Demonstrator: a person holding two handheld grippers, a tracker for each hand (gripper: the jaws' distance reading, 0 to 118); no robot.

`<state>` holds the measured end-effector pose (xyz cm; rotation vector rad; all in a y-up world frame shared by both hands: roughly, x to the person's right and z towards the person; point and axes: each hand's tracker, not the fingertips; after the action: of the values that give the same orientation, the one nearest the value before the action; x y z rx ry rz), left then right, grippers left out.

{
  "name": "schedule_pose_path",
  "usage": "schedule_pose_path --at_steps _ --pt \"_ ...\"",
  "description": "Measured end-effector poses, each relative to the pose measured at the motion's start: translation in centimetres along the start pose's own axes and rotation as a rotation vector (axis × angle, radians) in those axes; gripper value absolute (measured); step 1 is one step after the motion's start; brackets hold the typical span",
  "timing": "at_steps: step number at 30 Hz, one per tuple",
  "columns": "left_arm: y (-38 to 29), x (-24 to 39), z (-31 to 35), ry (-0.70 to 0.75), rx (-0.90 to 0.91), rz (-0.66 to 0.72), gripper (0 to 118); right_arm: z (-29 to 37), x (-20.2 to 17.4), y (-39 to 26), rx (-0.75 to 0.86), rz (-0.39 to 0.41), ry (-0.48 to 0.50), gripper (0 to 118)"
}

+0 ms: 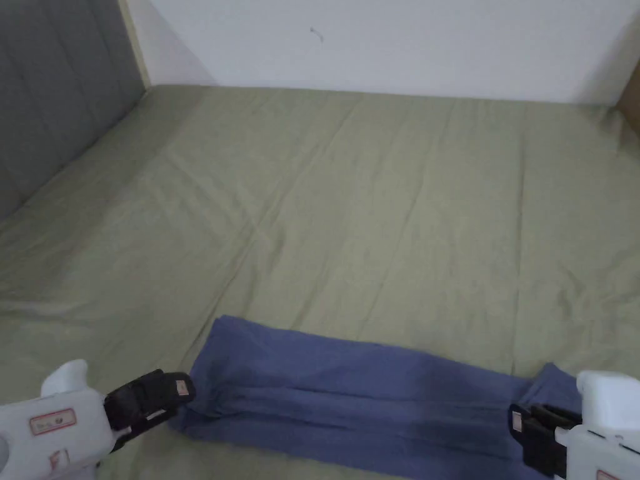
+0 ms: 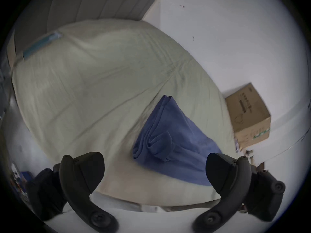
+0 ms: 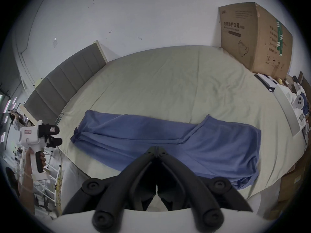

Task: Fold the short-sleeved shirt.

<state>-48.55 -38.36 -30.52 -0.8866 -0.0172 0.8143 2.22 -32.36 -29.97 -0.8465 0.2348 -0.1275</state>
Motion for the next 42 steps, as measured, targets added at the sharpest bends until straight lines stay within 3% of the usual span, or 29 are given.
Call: schedule_pose_path --at_steps 6,14,16,17,18,19,20,22,30,36,40,42 --pt "0.7 -1.3 -5.1 0.002 -0.117 0.084 118 -0.6 -0.4 0.1 -0.031 0.005 -0.021 0" --pt "2.4 1.3 -6.7 0.003 -0.226 -0.068 117 -2.1 -0.9 0.2 -0.081 0.007 -0.025 0" --pt "2.5 1.6 -6.5 0.005 -0.221 -0.08 100 -2.4 -1.1 0.1 -0.089 0.002 -0.018 0" --pt "2.7 1.8 -6.3 0.01 -0.21 -0.084 75 -2.6 -1.1 0.0 -0.092 -0.003 -0.014 0" --pt "2.9 1.9 -6.1 0.029 -0.189 -0.086 21 -2.7 -1.1 -0.2 -0.095 -0.007 -0.009 0" --pt "3.1 1.7 -6.1 0.064 -0.162 -0.081 10 -2.9 -1.1 -0.4 -0.104 -0.009 -0.004 0" --pt "3.3 1.2 -6.5 0.102 -0.165 -0.067 9 -3.1 -1.0 -0.5 -0.114 -0.012 -0.003 0" --pt "3.4 0.1 -6.6 0.008 -0.206 0.064 9 -3.2 -0.8 -0.8 -0.123 -0.016 -0.002 0" --pt "4.1 4.2 -3.9 0.013 -0.121 -0.007 9 -0.8 2.9 -1.2 -0.079 -0.126 -0.015 0" --pt "2.0 17.6 -3.0 0.006 -0.051 -0.351 9 2.4 6.8 -1.4 -0.008 -0.188 -0.037 0" --pt "-3.3 26.6 -5.5 -0.079 -0.107 -0.634 9 4.2 9.6 -2.2 0.025 -0.235 -0.07 0" --pt "-7.2 30.1 -7.7 -0.046 -0.145 -0.809 9 5.0 11.0 -2.8 0.039 -0.274 -0.086 0"
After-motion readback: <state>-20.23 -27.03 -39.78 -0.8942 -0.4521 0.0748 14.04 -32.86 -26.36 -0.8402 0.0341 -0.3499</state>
